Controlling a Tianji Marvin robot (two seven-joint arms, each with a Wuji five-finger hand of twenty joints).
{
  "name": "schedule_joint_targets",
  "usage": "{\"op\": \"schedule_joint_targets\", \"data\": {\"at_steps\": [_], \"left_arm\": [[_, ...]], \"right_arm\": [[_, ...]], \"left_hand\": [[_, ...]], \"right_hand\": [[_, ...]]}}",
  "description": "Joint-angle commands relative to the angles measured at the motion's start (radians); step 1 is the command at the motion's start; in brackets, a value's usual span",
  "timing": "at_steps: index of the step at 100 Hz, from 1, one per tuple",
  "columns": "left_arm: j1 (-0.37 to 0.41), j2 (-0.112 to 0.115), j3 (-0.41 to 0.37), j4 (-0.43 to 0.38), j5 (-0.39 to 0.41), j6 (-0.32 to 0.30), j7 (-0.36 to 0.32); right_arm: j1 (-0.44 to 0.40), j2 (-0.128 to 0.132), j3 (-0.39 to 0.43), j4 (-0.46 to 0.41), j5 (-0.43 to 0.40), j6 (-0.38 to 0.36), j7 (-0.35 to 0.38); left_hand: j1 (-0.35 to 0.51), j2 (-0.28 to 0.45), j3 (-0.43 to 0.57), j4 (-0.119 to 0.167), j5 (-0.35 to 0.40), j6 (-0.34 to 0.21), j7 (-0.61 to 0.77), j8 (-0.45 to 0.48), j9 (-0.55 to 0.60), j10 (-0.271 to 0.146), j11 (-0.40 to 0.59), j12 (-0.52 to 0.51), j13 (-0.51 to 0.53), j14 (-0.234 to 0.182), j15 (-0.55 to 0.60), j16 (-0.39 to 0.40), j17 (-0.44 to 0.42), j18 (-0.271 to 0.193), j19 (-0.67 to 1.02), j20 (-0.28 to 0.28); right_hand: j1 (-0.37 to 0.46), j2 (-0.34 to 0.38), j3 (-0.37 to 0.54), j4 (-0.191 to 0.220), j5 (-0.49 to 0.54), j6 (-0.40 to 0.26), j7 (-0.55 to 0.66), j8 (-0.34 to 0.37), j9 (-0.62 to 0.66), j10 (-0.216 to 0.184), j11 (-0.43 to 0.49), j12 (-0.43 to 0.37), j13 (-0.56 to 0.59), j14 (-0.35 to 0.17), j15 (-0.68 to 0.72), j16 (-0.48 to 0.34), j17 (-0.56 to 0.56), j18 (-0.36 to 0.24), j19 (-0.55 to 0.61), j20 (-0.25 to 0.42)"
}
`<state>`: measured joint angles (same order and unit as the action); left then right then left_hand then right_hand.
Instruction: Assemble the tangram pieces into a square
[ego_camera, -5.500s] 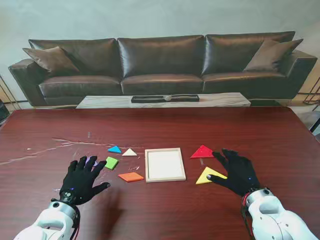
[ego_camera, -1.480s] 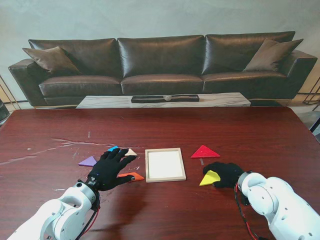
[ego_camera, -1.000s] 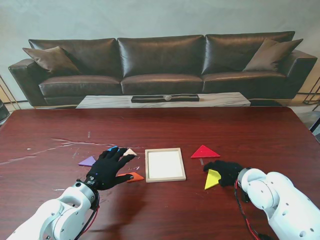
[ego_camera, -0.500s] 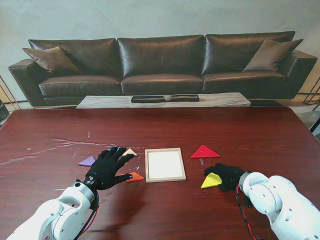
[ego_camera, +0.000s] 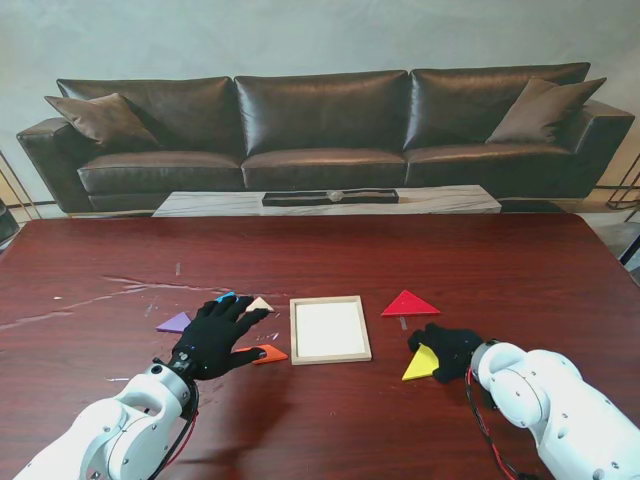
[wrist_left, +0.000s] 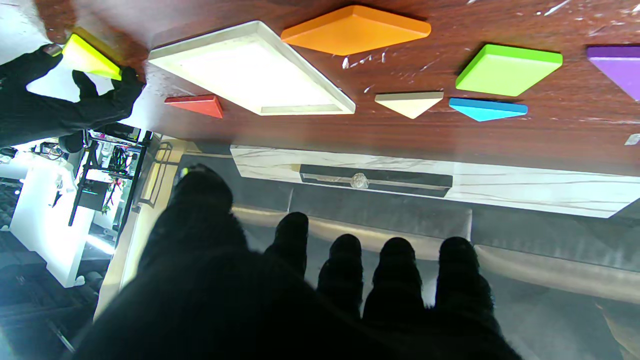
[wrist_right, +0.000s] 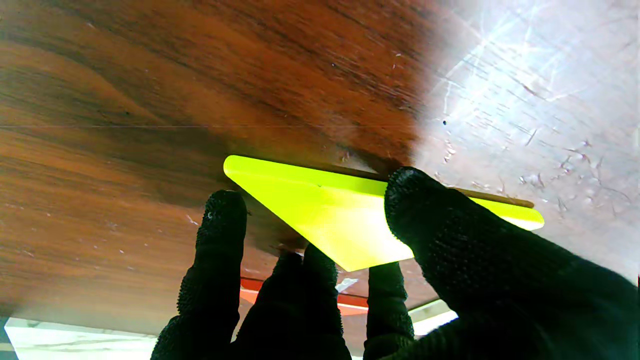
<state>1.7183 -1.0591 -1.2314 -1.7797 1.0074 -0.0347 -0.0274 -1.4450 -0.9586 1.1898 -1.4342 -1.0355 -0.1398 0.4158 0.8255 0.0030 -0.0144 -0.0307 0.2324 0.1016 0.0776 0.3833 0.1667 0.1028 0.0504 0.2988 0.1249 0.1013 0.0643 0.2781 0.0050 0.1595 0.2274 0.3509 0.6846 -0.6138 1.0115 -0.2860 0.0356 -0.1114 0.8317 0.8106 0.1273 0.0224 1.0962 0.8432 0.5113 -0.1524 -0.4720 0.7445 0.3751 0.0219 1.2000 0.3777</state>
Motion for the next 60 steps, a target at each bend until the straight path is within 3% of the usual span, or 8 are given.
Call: {"op": "schedule_joint_targets", "data": {"at_steps": [1, 4, 8, 17, 27, 36, 50, 60], "left_arm": [[0.002, 0.001, 0.0, -0.004, 0.004, 0.005, 0.001], [0.002, 0.001, 0.0, -0.004, 0.006, 0.006, 0.001], [0.002, 0.001, 0.001, -0.004, 0.008, 0.007, 0.002], [0.002, 0.001, 0.001, -0.004, 0.012, 0.008, 0.005], [0.001, 0.001, 0.001, -0.003, 0.016, 0.009, 0.009], [0.001, 0.001, 0.001, -0.003, 0.022, 0.012, 0.01], [0.002, 0.001, 0.001, -0.004, 0.024, 0.013, 0.011], [0.003, 0.001, 0.0, -0.004, 0.024, 0.012, 0.013]], "right_arm": [[-0.067, -0.008, -0.042, 0.09, -0.019, -0.005, 0.041], [-0.067, -0.008, -0.042, 0.09, -0.023, -0.006, 0.038], [-0.066, -0.008, -0.042, 0.092, -0.029, -0.009, 0.027], [-0.064, -0.009, -0.043, 0.096, -0.039, -0.018, 0.008], [-0.068, -0.012, -0.036, 0.1, -0.053, -0.032, -0.034], [-0.073, -0.015, -0.026, 0.1, -0.061, -0.048, -0.075], [-0.08, -0.019, -0.011, 0.092, -0.068, -0.066, -0.109], [-0.085, -0.023, 0.001, 0.084, -0.056, -0.067, -0.123]], "left_hand": [[0.043, -0.006, 0.001, 0.025, 0.01, -0.006, 0.019, 0.003, 0.008, 0.005, 0.012, 0.004, 0.002, -0.018, 0.009, 0.003, 0.002, 0.007, 0.004, 0.012], [0.045, -0.008, 0.002, 0.026, 0.011, -0.007, 0.02, 0.003, 0.009, 0.007, 0.012, 0.004, 0.003, -0.018, 0.01, 0.004, 0.002, 0.009, 0.005, 0.012], [0.047, -0.01, 0.002, 0.026, 0.017, -0.007, 0.022, 0.004, 0.009, 0.007, 0.013, 0.004, 0.002, -0.018, 0.01, 0.004, 0.002, 0.009, 0.007, 0.012], [0.05, -0.018, 0.003, 0.027, 0.03, -0.008, 0.03, 0.005, 0.013, 0.008, 0.016, 0.005, 0.008, -0.02, 0.012, 0.005, 0.004, 0.008, 0.011, 0.012], [0.054, -0.022, 0.004, 0.027, 0.029, -0.008, 0.032, 0.004, 0.014, 0.008, 0.017, 0.006, 0.008, -0.02, 0.012, 0.005, 0.004, 0.007, 0.014, 0.012], [0.055, -0.024, 0.005, 0.027, 0.027, -0.009, 0.034, 0.003, 0.014, 0.007, 0.018, 0.006, 0.009, -0.019, 0.013, 0.005, 0.004, 0.009, 0.016, 0.011], [0.054, -0.023, 0.005, 0.027, 0.027, -0.009, 0.036, 0.002, 0.014, 0.009, 0.019, 0.006, 0.009, -0.021, 0.013, 0.005, 0.003, 0.009, 0.019, 0.01], [0.049, -0.015, 0.004, 0.027, 0.026, -0.009, 0.037, 0.001, 0.014, 0.008, 0.02, 0.006, 0.009, -0.02, 0.013, 0.005, 0.003, 0.008, 0.021, 0.01]], "right_hand": [[0.009, 0.028, 0.051, 0.075, 0.044, 0.041, 0.019, 0.015, 0.147, 0.003, 0.131, 0.101, 0.281, -0.162, 1.823, 0.177, 0.023, 0.01, 0.069, 0.046], [0.002, 0.035, 0.059, 0.116, 0.044, 0.04, 0.028, 0.028, 0.154, 0.0, 0.141, 0.142, 0.304, -0.174, 1.84, 0.233, 0.028, 0.008, 0.09, 0.057], [0.008, 0.037, 0.063, 0.123, 0.046, 0.033, 0.049, 0.045, 0.178, -0.007, 0.156, 0.205, 0.343, -0.196, 1.872, 0.302, 0.047, 0.002, 0.127, 0.074], [0.055, 0.02, 0.047, 0.036, 0.052, 0.017, 0.121, 0.056, 0.245, -0.03, 0.183, 0.348, 0.414, -0.237, 1.928, 0.395, 0.101, -0.012, 0.211, 0.118], [0.093, -0.008, 0.041, -0.007, 0.059, -0.012, 0.296, 0.021, 0.366, -0.052, 0.213, 0.44, 0.499, -0.253, 1.991, 0.444, 0.178, 0.004, 0.273, 0.179], [0.123, -0.034, 0.047, -0.025, 0.096, -0.084, 0.495, -0.004, 0.499, -0.073, 0.256, 0.456, 0.574, -0.239, 2.053, 0.468, 0.258, 0.035, 0.317, 0.222], [0.165, -0.024, 0.039, -0.016, 0.292, -0.258, 0.562, 0.021, 0.661, -0.1, 0.309, 0.432, 0.642, -0.209, 2.118, 0.494, 0.338, 0.08, 0.352, 0.264], [0.156, -0.009, 0.03, -0.025, 0.352, -0.291, 0.567, 0.044, 0.695, -0.09, 0.318, 0.412, 0.664, -0.208, 2.131, 0.493, 0.37, 0.091, 0.357, 0.275]]}}
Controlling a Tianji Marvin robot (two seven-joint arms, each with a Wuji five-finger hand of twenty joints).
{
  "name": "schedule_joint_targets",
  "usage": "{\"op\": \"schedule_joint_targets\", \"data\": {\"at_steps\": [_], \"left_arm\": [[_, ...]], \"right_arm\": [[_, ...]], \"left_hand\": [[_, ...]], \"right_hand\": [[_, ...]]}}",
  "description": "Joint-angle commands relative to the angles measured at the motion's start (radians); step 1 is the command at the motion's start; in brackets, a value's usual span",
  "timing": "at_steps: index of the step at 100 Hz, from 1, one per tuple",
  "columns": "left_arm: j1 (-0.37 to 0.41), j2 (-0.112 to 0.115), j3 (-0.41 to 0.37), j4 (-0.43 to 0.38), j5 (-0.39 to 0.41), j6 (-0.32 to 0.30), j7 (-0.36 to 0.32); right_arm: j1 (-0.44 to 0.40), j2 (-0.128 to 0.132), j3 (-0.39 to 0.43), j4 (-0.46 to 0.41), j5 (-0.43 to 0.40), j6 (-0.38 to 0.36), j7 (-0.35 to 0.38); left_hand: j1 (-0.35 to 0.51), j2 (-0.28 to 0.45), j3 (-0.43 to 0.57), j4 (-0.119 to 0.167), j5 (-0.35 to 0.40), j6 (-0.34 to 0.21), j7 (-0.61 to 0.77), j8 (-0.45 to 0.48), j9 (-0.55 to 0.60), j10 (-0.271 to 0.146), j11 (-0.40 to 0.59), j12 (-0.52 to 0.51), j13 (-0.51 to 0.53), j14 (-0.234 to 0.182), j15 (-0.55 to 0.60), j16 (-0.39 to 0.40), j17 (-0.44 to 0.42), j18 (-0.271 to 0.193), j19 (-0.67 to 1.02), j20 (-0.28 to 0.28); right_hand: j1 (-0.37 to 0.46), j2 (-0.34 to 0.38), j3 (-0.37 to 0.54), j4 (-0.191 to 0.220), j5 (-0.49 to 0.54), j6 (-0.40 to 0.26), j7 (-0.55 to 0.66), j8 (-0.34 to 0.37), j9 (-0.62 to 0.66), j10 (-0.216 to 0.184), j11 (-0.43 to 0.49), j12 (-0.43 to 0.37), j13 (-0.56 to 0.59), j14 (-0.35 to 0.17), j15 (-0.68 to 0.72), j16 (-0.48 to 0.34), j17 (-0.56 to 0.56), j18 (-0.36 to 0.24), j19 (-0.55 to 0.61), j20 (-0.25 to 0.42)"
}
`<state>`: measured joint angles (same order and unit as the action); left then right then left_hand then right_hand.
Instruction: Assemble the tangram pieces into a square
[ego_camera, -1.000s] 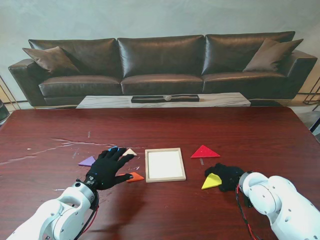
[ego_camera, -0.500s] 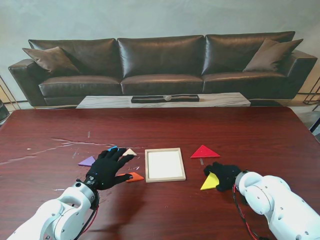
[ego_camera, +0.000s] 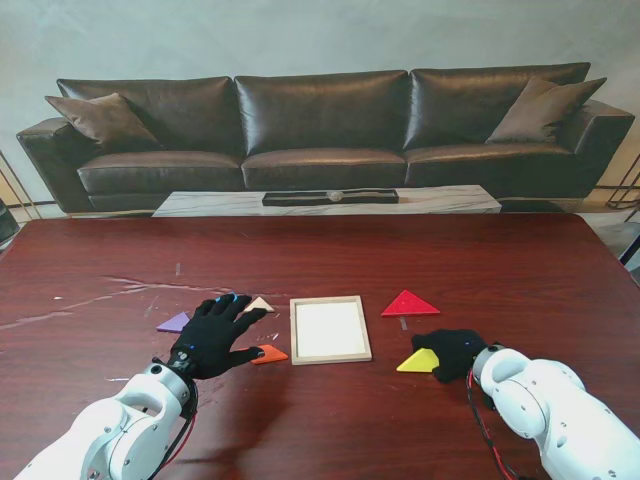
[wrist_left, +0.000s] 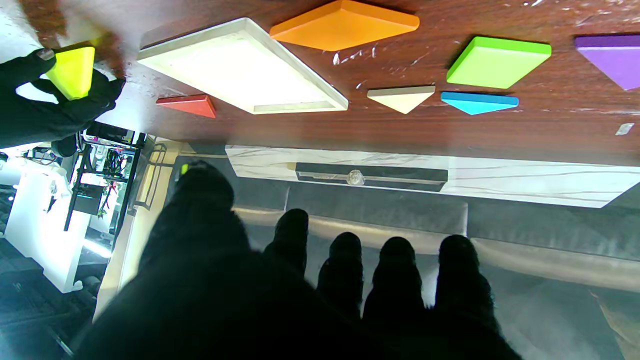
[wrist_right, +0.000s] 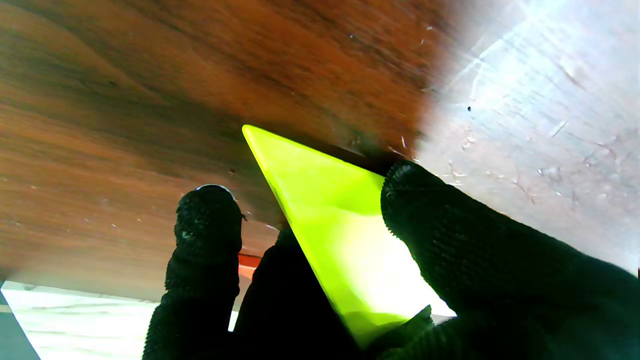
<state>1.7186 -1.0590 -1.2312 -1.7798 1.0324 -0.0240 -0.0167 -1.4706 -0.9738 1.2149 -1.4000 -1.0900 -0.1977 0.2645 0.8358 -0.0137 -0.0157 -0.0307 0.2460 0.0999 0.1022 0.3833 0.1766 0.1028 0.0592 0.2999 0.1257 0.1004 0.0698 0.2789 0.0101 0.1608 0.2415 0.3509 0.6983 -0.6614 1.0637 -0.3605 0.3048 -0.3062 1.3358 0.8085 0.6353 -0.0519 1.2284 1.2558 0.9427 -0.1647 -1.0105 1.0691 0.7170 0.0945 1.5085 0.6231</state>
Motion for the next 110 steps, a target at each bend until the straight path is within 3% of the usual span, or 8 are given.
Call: {"op": "schedule_joint_targets", "data": {"at_steps": [1, 16, 63, 91, 110], "left_arm": [[0.003, 0.001, -0.001, -0.004, -0.002, 0.001, 0.002], [0.004, 0.0, -0.002, -0.003, -0.009, 0.001, 0.002], [0.003, 0.0, -0.002, -0.004, -0.012, -0.001, -0.004], [0.008, 0.0, -0.007, -0.006, -0.012, 0.0, -0.002], [0.011, 0.0, -0.01, -0.006, -0.012, 0.0, 0.001]], "right_arm": [[-0.06, -0.008, -0.022, 0.048, -0.001, -0.009, 0.028], [-0.072, -0.012, 0.005, 0.003, 0.015, 0.0, 0.048], [-0.042, -0.024, 0.035, -0.206, 0.002, 0.012, 0.12], [0.045, -0.028, -0.041, -0.235, 0.041, 0.032, 0.151], [0.144, -0.036, -0.156, -0.175, 0.096, 0.058, 0.107]], "left_hand": [[0.038, 0.003, 0.005, 0.027, 0.013, -0.007, 0.013, 0.001, 0.004, 0.008, 0.011, 0.004, 0.008, -0.019, 0.008, 0.004, -0.002, 0.006, 0.007, 0.01], [0.036, 0.022, 0.005, 0.025, 0.012, -0.008, 0.014, -0.001, 0.003, 0.006, 0.01, 0.003, 0.009, -0.022, 0.007, 0.004, -0.004, 0.004, 0.008, 0.008], [0.042, 0.034, 0.001, 0.023, 0.012, -0.009, 0.015, -0.004, 0.007, 0.002, 0.01, 0.003, 0.012, -0.024, 0.007, 0.004, -0.002, 0.001, 0.011, 0.005], [0.044, 0.038, 0.001, 0.023, 0.012, -0.011, 0.015, -0.005, 0.009, -0.001, 0.01, 0.004, 0.013, -0.025, 0.006, 0.004, -0.002, 0.0, 0.011, 0.005], [0.046, 0.039, 0.001, 0.023, 0.013, -0.01, 0.016, -0.005, 0.01, -0.001, 0.011, 0.004, 0.014, -0.025, 0.007, 0.004, -0.001, 0.001, 0.012, 0.004]], "right_hand": [[0.141, 0.039, -0.025, 0.046, 0.084, -0.096, 0.062, 0.048, 0.188, -0.016, 0.187, -0.003, 0.234, -0.197, 2.67, 0.167, 0.03, 0.019, 0.047, 0.03], [0.125, 0.063, -0.04, 0.025, 0.056, -0.063, 0.062, 0.041, 0.184, -0.025, 0.19, -0.006, 0.237, -0.216, 2.669, 0.16, 0.05, 0.016, 0.039, 0.032], [0.13, 0.095, -0.066, 0.028, 0.028, -0.046, 0.075, 0.043, 0.159, -0.025, 0.183, 0.012, 0.222, -0.231, 2.667, 0.179, 0.054, 0.019, 0.036, 0.035], [0.128, 0.1, -0.074, 0.028, 0.02, -0.045, 0.075, 0.044, 0.153, -0.028, 0.179, 0.013, 0.22, -0.238, 2.664, 0.19, 0.057, 0.014, 0.034, 0.035], [0.124, 0.103, -0.078, 0.027, 0.014, -0.049, 0.072, 0.041, 0.144, -0.03, 0.171, 0.007, 0.219, -0.237, 2.661, 0.195, 0.053, 0.014, 0.031, 0.035]]}}
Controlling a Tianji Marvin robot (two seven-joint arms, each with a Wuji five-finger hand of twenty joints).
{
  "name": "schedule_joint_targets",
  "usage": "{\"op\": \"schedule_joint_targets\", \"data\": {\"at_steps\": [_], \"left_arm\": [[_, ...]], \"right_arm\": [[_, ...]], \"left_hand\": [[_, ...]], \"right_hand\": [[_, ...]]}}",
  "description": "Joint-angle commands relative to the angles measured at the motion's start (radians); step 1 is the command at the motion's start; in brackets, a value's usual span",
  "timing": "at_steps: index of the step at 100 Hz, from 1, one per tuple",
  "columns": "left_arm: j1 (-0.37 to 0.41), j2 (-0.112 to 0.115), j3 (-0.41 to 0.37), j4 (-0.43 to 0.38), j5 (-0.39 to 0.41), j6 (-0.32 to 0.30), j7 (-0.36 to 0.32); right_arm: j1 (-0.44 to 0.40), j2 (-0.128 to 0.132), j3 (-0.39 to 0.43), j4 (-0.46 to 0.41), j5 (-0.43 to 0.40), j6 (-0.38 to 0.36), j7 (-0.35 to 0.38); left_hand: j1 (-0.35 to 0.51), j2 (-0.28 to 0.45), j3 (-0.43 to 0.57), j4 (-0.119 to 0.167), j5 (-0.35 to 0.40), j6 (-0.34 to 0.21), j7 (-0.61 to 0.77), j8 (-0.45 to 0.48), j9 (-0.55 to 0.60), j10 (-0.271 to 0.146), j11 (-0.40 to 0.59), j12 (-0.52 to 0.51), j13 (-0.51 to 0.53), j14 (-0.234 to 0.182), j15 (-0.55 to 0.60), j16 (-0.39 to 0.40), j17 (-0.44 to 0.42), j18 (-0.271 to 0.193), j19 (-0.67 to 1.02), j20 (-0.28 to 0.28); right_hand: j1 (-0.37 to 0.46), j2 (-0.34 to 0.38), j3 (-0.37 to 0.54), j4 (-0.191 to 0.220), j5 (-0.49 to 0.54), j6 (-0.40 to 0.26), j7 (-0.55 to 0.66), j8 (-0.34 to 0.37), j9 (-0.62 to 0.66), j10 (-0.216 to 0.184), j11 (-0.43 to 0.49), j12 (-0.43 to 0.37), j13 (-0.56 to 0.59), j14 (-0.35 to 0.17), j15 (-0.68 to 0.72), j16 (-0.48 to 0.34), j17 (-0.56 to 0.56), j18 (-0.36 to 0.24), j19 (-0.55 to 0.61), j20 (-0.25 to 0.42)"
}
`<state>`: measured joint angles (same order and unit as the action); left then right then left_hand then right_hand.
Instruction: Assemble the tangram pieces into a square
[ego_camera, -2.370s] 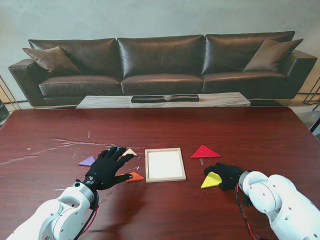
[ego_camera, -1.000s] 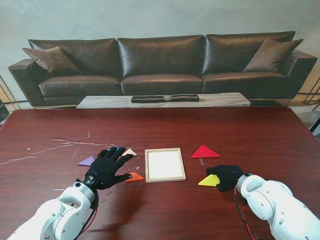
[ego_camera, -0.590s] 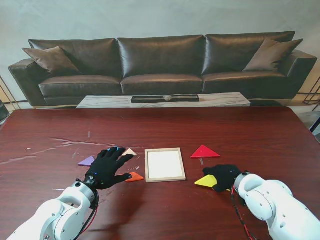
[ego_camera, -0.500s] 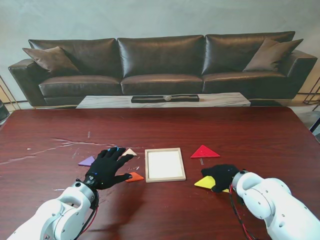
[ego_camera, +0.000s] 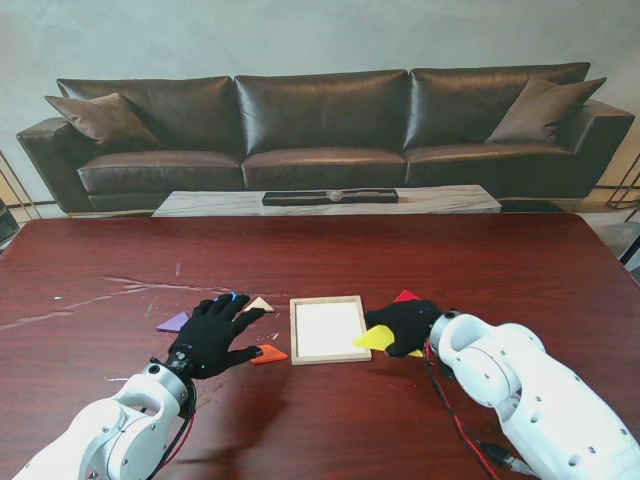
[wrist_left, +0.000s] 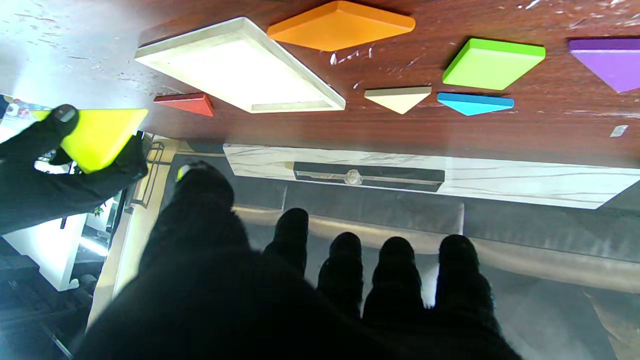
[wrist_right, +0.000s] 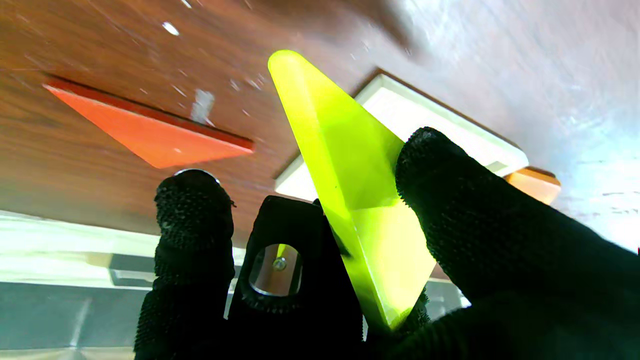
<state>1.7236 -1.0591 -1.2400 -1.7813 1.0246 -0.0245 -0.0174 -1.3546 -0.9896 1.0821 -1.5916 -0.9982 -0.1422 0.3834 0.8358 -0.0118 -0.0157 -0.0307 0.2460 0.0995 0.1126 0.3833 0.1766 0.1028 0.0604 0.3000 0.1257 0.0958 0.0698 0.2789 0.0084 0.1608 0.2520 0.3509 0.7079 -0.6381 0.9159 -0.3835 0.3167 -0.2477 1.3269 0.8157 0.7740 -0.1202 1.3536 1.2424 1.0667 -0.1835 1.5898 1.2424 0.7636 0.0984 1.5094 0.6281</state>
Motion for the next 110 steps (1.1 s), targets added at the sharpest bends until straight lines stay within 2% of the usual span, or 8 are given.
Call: {"op": "schedule_joint_targets", "data": {"at_steps": [1, 29, 57, 94, 98, 110], "left_arm": [[0.006, 0.0, -0.002, -0.005, -0.004, 0.0, 0.002], [0.01, -0.001, -0.008, -0.005, -0.008, -0.002, 0.002], [0.023, -0.001, -0.018, -0.012, -0.007, 0.001, 0.006], [0.05, -0.002, -0.033, -0.032, 0.001, 0.018, 0.0], [0.053, -0.002, -0.034, -0.034, 0.001, 0.02, -0.001], [0.06, -0.001, -0.038, -0.041, 0.003, 0.023, -0.005]], "right_arm": [[0.034, -0.021, -0.031, 0.022, 0.008, 0.005, -0.016], [0.211, -0.05, -0.252, 0.195, 0.126, 0.042, -0.135], [0.361, -0.101, -0.449, 0.404, 0.252, 0.024, -0.262], [0.483, -0.165, -0.628, 0.61, 0.347, -0.038, -0.344], [0.49, -0.17, -0.641, 0.625, 0.35, -0.044, -0.35], [0.503, -0.179, -0.665, 0.654, 0.358, -0.054, -0.359]], "left_hand": [[0.046, 0.037, 0.001, 0.023, 0.013, -0.009, 0.005, -0.005, 0.01, -0.001, 0.01, 0.004, 0.014, -0.021, 0.007, 0.004, 0.0, 0.001, 0.002, 0.004], [0.046, 0.037, 0.0, 0.022, 0.013, -0.01, 0.005, -0.005, 0.011, -0.001, 0.01, 0.004, 0.014, -0.02, 0.007, 0.004, 0.0, 0.002, 0.002, 0.004], [0.046, 0.038, 0.0, 0.023, 0.013, -0.01, 0.005, -0.006, 0.011, -0.002, 0.01, 0.004, 0.014, -0.02, 0.006, 0.004, 0.001, 0.001, 0.002, 0.003], [0.041, 0.047, -0.001, 0.022, 0.012, -0.009, 0.005, -0.006, 0.007, 0.001, 0.008, 0.003, 0.011, -0.02, 0.005, 0.003, -0.001, 0.001, 0.001, 0.003], [0.041, 0.047, -0.001, 0.022, 0.013, -0.009, 0.005, -0.006, 0.007, 0.002, 0.008, 0.003, 0.012, -0.02, 0.005, 0.003, -0.001, 0.001, 0.001, 0.003], [0.039, 0.051, -0.002, 0.022, -0.001, -0.011, -0.002, -0.008, 0.004, 0.002, 0.006, 0.002, 0.009, -0.018, 0.004, 0.003, -0.003, 0.001, 0.0, 0.002]], "right_hand": [[0.114, 0.08, 0.07, 0.05, 0.001, -0.108, 0.08, 0.033, 0.004, 0.039, 0.045, 0.02, 0.093, -0.218, 0.061, 0.022, 0.006, 0.01, 0.03, 0.03], [0.099, 0.092, 0.063, 0.05, -0.02, -0.106, 0.082, 0.012, -0.017, 0.042, 0.034, 0.0, 0.078, -0.196, 0.048, 0.024, -0.022, 0.026, 0.019, 0.037], [0.085, 0.097, 0.065, 0.051, -0.034, -0.111, 0.085, -0.004, -0.04, 0.045, 0.025, -0.015, 0.057, -0.173, 0.035, 0.015, -0.062, 0.04, 0.018, 0.05], [0.05, 0.087, 0.084, 0.056, -0.083, -0.123, 0.075, -0.058, -0.117, 0.045, -0.009, -0.052, -0.013, -0.124, -0.015, -0.022, -0.171, 0.062, -0.007, 0.068], [0.041, 0.085, 0.092, 0.056, -0.096, -0.101, 0.077, -0.073, -0.144, 0.045, -0.023, -0.072, -0.038, -0.11, -0.036, -0.033, -0.206, 0.069, -0.01, 0.076], [0.017, 0.085, 0.095, 0.053, -0.126, -0.112, 0.078, -0.127, -0.21, 0.049, -0.049, -0.151, -0.105, -0.082, -0.099, -0.096, -0.27, 0.083, -0.029, 0.108]]}}
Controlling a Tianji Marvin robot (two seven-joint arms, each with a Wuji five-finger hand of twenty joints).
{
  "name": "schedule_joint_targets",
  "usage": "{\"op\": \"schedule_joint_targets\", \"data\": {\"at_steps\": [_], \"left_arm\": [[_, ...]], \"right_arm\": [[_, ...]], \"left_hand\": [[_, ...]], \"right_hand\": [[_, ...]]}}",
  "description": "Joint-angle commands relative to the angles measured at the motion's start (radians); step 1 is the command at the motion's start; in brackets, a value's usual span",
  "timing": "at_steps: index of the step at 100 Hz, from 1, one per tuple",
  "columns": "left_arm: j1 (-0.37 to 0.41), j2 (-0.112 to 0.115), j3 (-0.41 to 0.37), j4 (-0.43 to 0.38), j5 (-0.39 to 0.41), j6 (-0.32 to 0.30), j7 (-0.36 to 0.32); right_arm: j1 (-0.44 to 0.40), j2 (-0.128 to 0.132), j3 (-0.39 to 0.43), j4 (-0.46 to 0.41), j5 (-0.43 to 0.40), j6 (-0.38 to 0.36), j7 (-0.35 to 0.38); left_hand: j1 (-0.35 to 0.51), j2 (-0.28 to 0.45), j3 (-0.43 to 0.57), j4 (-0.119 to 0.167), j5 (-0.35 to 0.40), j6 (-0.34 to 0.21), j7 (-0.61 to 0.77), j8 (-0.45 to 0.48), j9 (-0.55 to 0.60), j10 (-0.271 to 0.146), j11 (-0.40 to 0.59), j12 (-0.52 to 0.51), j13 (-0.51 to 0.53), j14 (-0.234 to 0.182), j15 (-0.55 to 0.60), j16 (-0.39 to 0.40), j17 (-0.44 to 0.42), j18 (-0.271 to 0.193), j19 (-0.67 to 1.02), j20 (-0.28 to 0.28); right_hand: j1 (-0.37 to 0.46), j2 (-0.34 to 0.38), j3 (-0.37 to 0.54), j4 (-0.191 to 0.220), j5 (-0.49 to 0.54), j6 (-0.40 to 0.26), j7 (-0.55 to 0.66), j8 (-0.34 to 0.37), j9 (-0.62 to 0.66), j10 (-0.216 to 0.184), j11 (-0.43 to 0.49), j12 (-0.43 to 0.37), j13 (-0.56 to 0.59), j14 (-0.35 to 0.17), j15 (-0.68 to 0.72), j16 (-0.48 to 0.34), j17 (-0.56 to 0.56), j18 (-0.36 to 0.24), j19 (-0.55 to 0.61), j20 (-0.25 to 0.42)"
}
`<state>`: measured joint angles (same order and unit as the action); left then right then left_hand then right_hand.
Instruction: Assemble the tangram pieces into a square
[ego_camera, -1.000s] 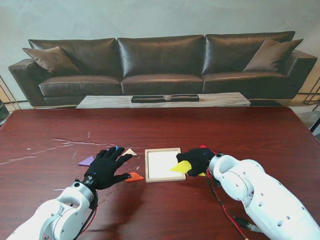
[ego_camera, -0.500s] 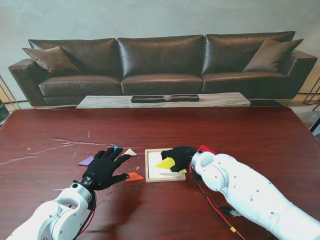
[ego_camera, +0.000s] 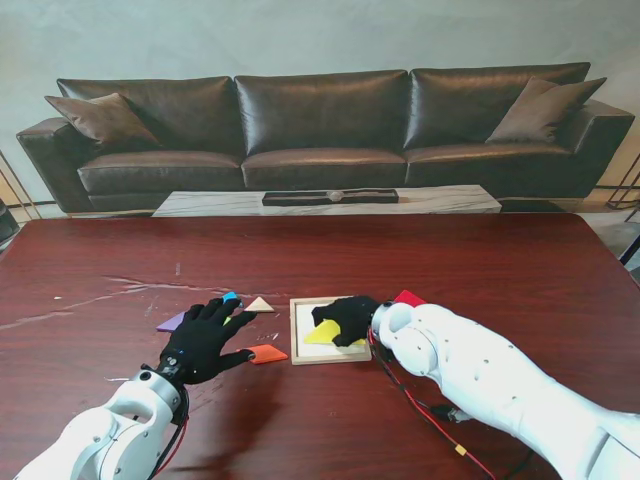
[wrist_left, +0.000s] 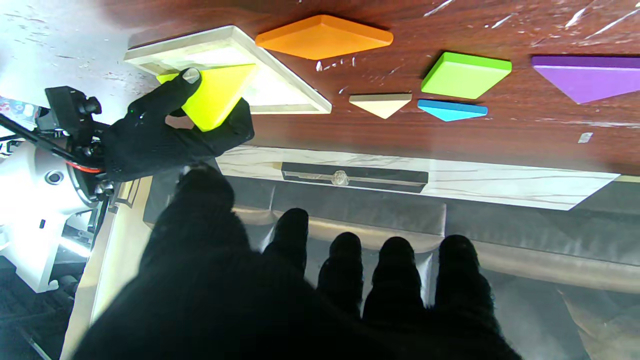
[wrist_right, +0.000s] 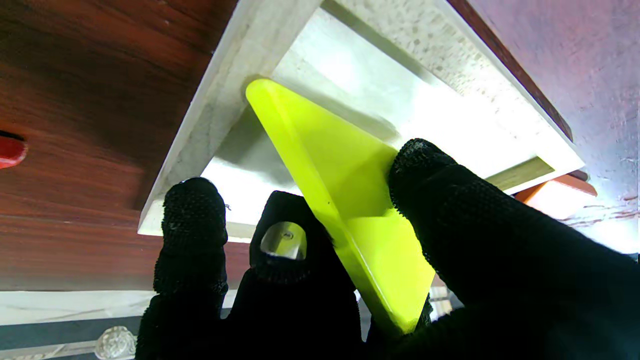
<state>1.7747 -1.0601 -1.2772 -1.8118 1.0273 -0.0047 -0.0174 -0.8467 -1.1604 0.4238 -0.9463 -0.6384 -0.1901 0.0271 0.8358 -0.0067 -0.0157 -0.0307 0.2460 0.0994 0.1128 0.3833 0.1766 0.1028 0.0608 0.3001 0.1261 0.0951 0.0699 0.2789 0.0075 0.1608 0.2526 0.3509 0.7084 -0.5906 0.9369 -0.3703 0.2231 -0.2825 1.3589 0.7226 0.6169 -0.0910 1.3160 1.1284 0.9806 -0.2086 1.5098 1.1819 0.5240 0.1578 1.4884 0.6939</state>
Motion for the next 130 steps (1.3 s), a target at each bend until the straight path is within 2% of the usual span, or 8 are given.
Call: {"op": "schedule_joint_targets", "data": {"at_steps": [1, 32, 44, 54, 63, 76, 97, 130], "left_arm": [[0.009, 0.0, -0.002, -0.011, 0.0, 0.004, -0.006], [0.014, 0.0, -0.003, -0.018, 0.001, 0.01, -0.015], [0.017, 0.0, -0.005, -0.02, 0.002, 0.01, -0.015], [0.021, 0.0, -0.009, -0.022, 0.001, 0.011, -0.014], [0.024, 0.0, -0.011, -0.026, 0.0, 0.013, -0.016], [0.028, 0.0, -0.014, -0.03, -0.001, 0.014, -0.02], [0.028, 0.0, -0.015, -0.031, -0.005, 0.013, -0.024], [0.024, 0.001, -0.011, -0.03, -0.008, 0.014, -0.032]], "right_arm": [[-0.005, -0.009, -0.008, 0.011, -0.002, -0.007, -0.004], [0.01, -0.036, -0.046, 0.059, 0.032, -0.026, -0.02], [0.009, -0.029, -0.05, 0.042, 0.032, -0.024, 0.002], [0.003, -0.01, -0.044, 0.008, 0.023, -0.018, 0.036], [-0.003, 0.004, -0.037, -0.016, 0.01, -0.011, 0.057], [-0.009, 0.019, -0.03, -0.044, 0.005, 0.002, 0.092], [-0.013, 0.035, -0.025, -0.071, -0.014, 0.022, 0.12], [-0.035, 0.049, 0.002, -0.094, -0.007, 0.02, 0.146]], "left_hand": [[0.039, 0.046, -0.002, 0.022, -0.004, -0.01, -0.003, -0.009, 0.003, 0.002, 0.005, 0.001, 0.008, -0.016, 0.003, 0.002, -0.002, 0.002, -0.001, 0.002], [0.038, 0.049, -0.003, 0.021, -0.008, -0.01, -0.012, -0.007, 0.001, 0.001, 0.003, 0.001, 0.006, -0.018, 0.002, 0.002, -0.003, 0.002, -0.004, 0.003], [0.036, 0.05, -0.004, 0.021, -0.007, -0.011, -0.013, -0.006, 0.0, 0.002, 0.002, 0.0, 0.006, -0.018, 0.002, 0.002, -0.003, 0.003, -0.005, 0.003], [0.035, 0.052, -0.004, 0.021, -0.009, -0.011, -0.015, -0.005, -0.003, 0.003, 0.0, 0.0, 0.004, -0.017, 0.001, 0.002, -0.003, 0.003, -0.006, 0.004], [0.033, 0.053, -0.004, 0.021, -0.009, -0.01, -0.016, -0.005, -0.006, 0.006, -0.001, 0.0, 0.0, -0.016, -0.001, 0.001, -0.005, 0.003, -0.007, 0.004], [0.03, 0.055, -0.005, 0.021, -0.013, -0.011, -0.018, -0.004, -0.011, 0.008, -0.004, -0.001, -0.005, -0.014, -0.002, 0.0, -0.007, 0.003, -0.01, 0.004], [0.025, 0.059, -0.006, 0.02, -0.017, -0.01, -0.022, -0.004, -0.017, 0.009, -0.007, -0.002, -0.008, -0.014, -0.004, 0.0, -0.008, 0.005, -0.014, 0.005], [0.025, 0.059, -0.005, 0.02, -0.017, -0.009, -0.024, -0.002, -0.015, 0.009, -0.008, -0.001, -0.006, -0.014, -0.003, 0.0, -0.006, 0.007, -0.017, 0.008]], "right_hand": [[0.013, 0.038, 0.074, 0.04, -0.035, -0.076, 0.046, -0.036, -0.056, 0.019, -0.014, -0.041, -0.023, -0.057, -0.023, -0.039, -0.033, 0.024, -0.008, 0.043], [-0.024, 0.059, 0.073, 0.043, -0.059, -0.066, 0.047, -0.07, -0.083, 0.024, -0.033, -0.085, -0.05, -0.047, -0.054, -0.095, -0.055, 0.029, -0.021, 0.052], [-0.036, 0.068, 0.071, 0.047, -0.072, -0.058, 0.044, -0.106, -0.108, 0.029, -0.053, -0.14, -0.075, -0.029, -0.12, -0.151, -0.081, 0.038, -0.036, 0.051], [-0.096, 0.089, 0.072, 0.074, -0.086, -0.026, -0.013, -0.183, -0.182, 0.057, -0.118, -0.293, -0.149, 0.034, -0.339, -0.264, -0.145, 0.058, -0.09, 0.038], [-0.189, 0.132, 0.081, 0.195, -0.078, 0.038, -0.215, -0.153, -0.271, 0.095, -0.263, -0.437, -0.272, 0.099, -0.612, -0.396, -0.253, 0.092, -0.196, -0.021], [-0.256, 0.142, 0.053, 0.199, -0.082, 0.122, -0.438, -0.243, -0.362, 0.155, -0.458, -0.631, -0.438, 0.17, -0.912, -0.57, -0.376, 0.125, -0.316, -0.118], [-0.309, 0.173, 0.006, 0.205, -0.125, 0.198, -0.591, -0.332, -0.447, 0.183, -0.602, -0.787, -0.609, 0.22, -1.096, -0.702, -0.472, 0.125, -0.417, -0.239], [-0.329, 0.263, -0.061, 0.214, -0.13, 0.223, -0.613, -0.345, -0.442, 0.178, -0.579, -0.782, -0.599, 0.213, -1.099, -0.711, -0.471, 0.126, -0.409, -0.257]]}}
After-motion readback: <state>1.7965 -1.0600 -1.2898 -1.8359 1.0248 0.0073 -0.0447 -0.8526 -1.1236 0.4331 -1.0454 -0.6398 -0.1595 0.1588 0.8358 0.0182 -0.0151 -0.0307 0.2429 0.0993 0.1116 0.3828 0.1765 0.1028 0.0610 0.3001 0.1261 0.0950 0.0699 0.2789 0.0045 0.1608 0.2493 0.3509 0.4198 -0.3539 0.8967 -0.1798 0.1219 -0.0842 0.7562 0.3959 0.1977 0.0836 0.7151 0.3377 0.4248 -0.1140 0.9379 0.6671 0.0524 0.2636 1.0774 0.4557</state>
